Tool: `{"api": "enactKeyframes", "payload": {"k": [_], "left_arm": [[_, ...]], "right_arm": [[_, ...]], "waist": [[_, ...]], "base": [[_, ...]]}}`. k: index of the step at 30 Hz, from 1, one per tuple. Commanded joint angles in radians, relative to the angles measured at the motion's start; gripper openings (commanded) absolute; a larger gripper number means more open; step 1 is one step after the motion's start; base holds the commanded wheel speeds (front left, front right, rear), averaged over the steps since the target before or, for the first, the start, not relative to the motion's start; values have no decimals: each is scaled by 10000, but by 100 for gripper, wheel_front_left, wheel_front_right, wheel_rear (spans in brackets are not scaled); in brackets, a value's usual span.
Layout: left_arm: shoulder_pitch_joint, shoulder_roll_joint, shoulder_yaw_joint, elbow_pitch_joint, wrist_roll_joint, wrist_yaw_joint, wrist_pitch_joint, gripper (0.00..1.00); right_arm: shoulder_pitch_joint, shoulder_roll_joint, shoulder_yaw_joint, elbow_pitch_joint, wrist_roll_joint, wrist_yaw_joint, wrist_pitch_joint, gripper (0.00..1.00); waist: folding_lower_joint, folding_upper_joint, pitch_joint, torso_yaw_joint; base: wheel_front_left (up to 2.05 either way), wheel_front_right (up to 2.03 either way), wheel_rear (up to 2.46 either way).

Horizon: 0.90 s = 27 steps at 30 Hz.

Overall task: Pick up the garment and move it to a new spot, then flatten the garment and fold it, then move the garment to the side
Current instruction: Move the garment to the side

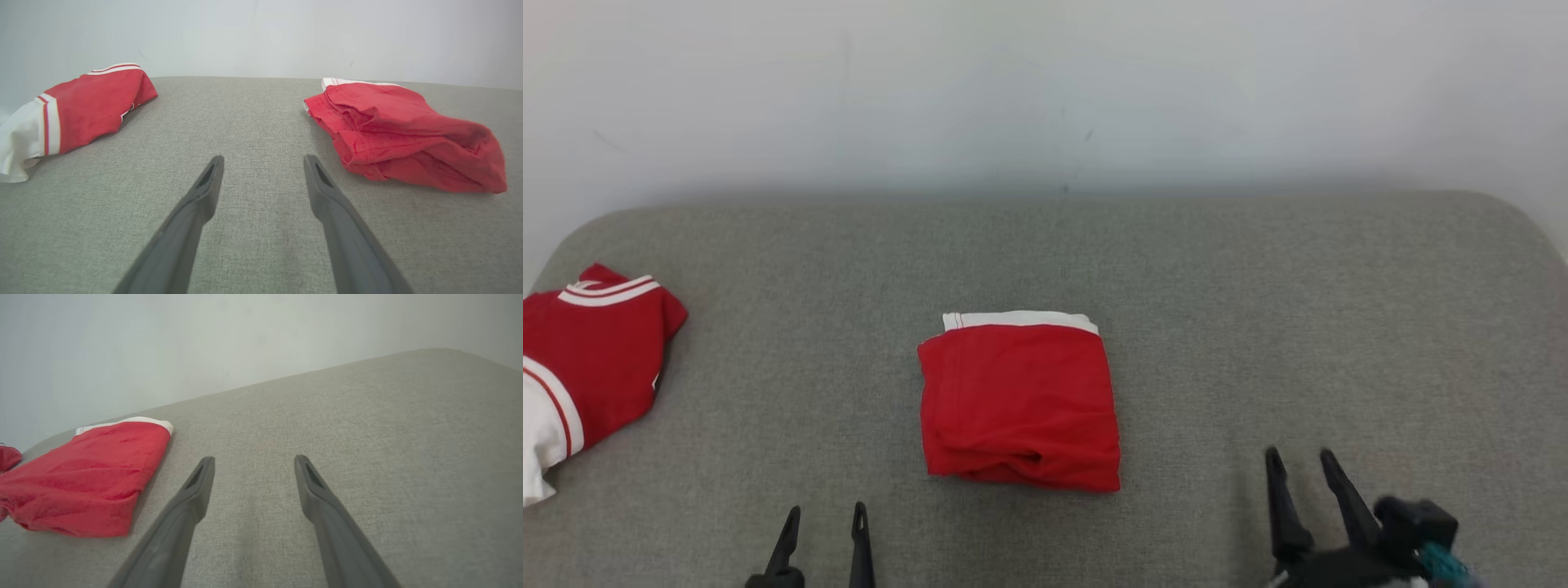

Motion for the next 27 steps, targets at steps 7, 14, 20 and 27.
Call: {"api": "enactKeyframes", "payload": {"k": [7,14,20,27], "left_arm": [[-725,1,-427,15,-147,77,-29,100],[-1007,1,-714,142,-295,89,-29,100],[-965,-2,-763,147,-345,143,-29,100],[-825,-1,-687,124,-300,184,-29,100]], "right_arm": [[-1895,25,1599,664,1078,-23,-2,100],[-3763,18,3062,3088,2792,-23,133,100],[-4780,13,3166,5369,2897,-23,385,100],[-4741,44,3807,6247,3507,-23,421,15]], "waist": [[0,-1,1222,842],[0,-1,1506,1553],[0,-1,1578,1932],[0,-1,1484,1815]], "base": [[0,0,0],[0,0,0],[0,0,0],[0,0,0]]}}
